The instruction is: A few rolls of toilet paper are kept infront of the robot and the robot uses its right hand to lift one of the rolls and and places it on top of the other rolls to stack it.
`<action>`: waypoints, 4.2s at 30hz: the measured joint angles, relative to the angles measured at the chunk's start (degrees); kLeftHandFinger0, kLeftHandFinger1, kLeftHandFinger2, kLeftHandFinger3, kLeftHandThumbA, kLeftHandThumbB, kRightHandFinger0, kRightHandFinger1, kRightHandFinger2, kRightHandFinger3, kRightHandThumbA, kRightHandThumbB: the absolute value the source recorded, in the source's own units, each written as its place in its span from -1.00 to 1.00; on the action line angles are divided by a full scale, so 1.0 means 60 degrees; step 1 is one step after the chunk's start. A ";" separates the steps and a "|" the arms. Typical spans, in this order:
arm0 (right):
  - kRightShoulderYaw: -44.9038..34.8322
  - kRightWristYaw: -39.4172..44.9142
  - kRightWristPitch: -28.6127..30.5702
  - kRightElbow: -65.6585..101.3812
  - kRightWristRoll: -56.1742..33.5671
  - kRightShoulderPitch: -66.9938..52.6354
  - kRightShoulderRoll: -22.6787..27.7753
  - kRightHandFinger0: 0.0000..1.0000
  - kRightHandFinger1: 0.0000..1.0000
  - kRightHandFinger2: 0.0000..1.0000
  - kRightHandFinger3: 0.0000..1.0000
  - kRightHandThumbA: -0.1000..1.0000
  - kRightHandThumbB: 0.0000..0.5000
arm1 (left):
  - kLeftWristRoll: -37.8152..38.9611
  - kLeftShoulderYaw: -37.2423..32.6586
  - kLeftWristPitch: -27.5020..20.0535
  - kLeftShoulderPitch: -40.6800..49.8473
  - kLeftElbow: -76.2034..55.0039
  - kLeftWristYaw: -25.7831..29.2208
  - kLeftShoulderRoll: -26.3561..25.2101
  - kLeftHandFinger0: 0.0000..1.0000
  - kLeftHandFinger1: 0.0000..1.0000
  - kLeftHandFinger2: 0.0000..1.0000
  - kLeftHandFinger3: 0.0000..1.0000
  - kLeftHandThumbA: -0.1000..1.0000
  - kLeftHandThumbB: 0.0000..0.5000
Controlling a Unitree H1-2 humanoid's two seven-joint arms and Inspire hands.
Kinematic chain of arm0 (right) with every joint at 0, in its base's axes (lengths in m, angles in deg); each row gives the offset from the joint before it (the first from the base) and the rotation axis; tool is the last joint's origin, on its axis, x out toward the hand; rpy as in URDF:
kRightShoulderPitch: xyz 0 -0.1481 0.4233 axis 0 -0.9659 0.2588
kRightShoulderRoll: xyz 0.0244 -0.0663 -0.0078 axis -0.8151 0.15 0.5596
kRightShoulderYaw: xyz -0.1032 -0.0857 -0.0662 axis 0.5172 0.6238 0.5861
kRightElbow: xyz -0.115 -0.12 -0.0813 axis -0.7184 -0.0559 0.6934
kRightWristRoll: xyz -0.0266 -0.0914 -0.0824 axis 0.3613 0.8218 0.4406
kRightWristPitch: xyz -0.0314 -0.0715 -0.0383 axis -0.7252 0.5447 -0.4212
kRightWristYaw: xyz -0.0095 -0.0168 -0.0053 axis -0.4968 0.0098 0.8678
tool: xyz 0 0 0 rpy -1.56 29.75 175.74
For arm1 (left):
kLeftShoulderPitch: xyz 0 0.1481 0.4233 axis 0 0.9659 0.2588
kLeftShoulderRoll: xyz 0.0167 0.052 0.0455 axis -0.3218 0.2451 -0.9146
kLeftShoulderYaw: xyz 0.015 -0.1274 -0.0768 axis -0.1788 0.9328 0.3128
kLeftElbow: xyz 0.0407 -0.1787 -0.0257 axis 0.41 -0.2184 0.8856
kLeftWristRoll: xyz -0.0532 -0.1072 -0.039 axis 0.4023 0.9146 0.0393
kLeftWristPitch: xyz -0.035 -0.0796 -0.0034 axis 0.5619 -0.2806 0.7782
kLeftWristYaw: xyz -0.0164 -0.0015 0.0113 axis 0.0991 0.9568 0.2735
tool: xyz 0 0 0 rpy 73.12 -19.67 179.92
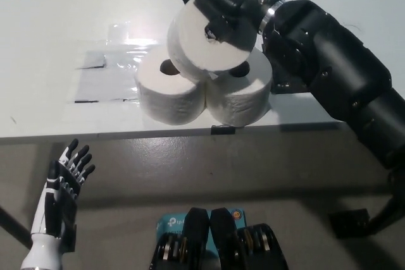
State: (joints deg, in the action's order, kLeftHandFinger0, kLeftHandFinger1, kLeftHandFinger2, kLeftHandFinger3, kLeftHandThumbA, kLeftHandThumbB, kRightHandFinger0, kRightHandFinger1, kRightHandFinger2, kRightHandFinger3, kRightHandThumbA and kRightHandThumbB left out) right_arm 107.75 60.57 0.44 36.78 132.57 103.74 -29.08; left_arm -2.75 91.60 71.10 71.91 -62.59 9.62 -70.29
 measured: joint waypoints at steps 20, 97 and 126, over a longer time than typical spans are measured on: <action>0.0119 0.2087 -0.1193 -0.0333 0.0354 0.0383 -0.0173 0.89 1.00 1.00 1.00 0.68 0.68 | -0.0004 0.0000 0.0014 0.0007 0.0008 0.0001 0.0029 1.00 1.00 1.00 1.00 1.00 1.00; 0.0183 0.4316 -0.2097 -0.5417 -0.2038 0.3673 -0.0992 1.00 1.00 1.00 1.00 0.84 0.76 | -0.0014 -0.0133 0.0022 -0.0381 -0.0101 0.0000 -0.0119 1.00 1.00 1.00 1.00 1.00 1.00; -0.0720 0.5895 -0.2683 -0.0236 -0.2775 0.2541 0.0337 1.00 1.00 1.00 1.00 0.99 0.67 | -0.0017 -0.0137 0.0019 -0.0301 -0.0102 0.0001 -0.0077 1.00 1.00 1.00 1.00 1.00 0.87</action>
State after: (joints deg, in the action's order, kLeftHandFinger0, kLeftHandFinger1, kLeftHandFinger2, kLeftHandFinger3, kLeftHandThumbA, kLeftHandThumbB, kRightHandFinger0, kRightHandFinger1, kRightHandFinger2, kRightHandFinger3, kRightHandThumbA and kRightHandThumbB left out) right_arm 103.43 95.94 -15.66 35.36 115.92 118.99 -27.06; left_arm -2.85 90.78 71.22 70.11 -63.20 9.63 -70.75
